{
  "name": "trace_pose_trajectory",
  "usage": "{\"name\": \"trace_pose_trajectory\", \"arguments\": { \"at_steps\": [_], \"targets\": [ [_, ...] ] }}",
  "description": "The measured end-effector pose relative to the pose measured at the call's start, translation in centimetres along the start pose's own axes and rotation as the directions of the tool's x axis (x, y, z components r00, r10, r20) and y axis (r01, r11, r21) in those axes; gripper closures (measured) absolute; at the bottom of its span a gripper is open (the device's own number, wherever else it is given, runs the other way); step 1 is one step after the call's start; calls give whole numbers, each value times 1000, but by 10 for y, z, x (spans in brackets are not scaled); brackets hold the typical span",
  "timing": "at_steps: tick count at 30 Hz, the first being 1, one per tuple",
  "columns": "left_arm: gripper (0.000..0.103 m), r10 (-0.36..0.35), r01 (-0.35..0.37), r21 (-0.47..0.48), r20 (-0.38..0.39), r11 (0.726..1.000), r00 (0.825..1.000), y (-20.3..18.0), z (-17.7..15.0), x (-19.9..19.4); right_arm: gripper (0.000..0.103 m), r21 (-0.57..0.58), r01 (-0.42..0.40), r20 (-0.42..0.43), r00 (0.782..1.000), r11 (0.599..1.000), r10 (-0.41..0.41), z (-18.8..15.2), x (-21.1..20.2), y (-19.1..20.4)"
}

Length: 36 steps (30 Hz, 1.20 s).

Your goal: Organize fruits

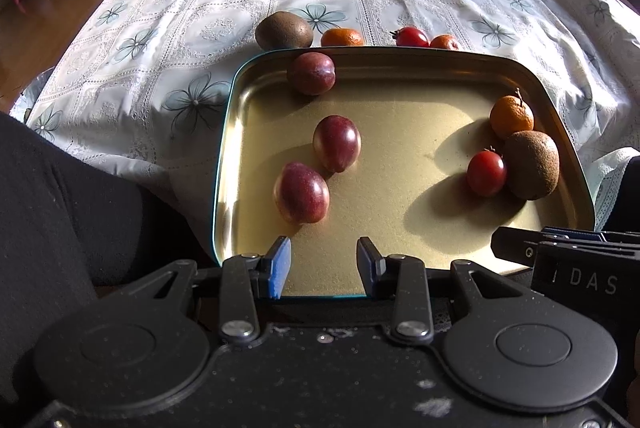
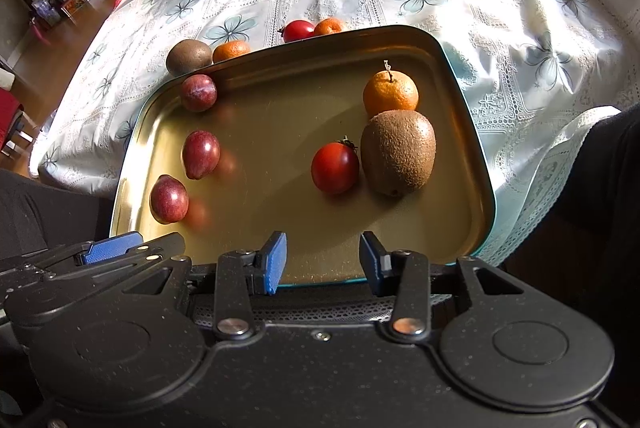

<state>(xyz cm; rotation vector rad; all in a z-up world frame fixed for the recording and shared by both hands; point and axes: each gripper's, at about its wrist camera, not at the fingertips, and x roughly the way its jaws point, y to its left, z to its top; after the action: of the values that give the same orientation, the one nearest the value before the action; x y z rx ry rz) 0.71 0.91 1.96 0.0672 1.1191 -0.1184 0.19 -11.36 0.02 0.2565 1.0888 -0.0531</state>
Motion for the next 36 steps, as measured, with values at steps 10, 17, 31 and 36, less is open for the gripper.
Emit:
{"name": "trace_pose_trajectory", "arguments": {
  "at_steps": [10, 17, 31, 36],
  "targets": [
    [67, -9, 11, 20, -79, 1000, 997, -4, 1, 6, 52, 20, -12, -53, 998, 1000, 13, 2, 5, -2],
    [67, -73, 74, 8, -120, 997, 990, -1, 15, -2, 52, 13, -11, -93, 996, 1000, 12, 12, 1, -2],
    [67, -75, 73, -20, -121, 997, 990, 24, 104, 8, 52, 15, -3, -70, 998, 1000, 4, 93, -4, -6],
    [67, -49, 43, -51, -125, 998, 991, 39, 141, 27, 52, 17, 31, -52, 998, 999, -30, 126, 7, -6]
  ]
}}
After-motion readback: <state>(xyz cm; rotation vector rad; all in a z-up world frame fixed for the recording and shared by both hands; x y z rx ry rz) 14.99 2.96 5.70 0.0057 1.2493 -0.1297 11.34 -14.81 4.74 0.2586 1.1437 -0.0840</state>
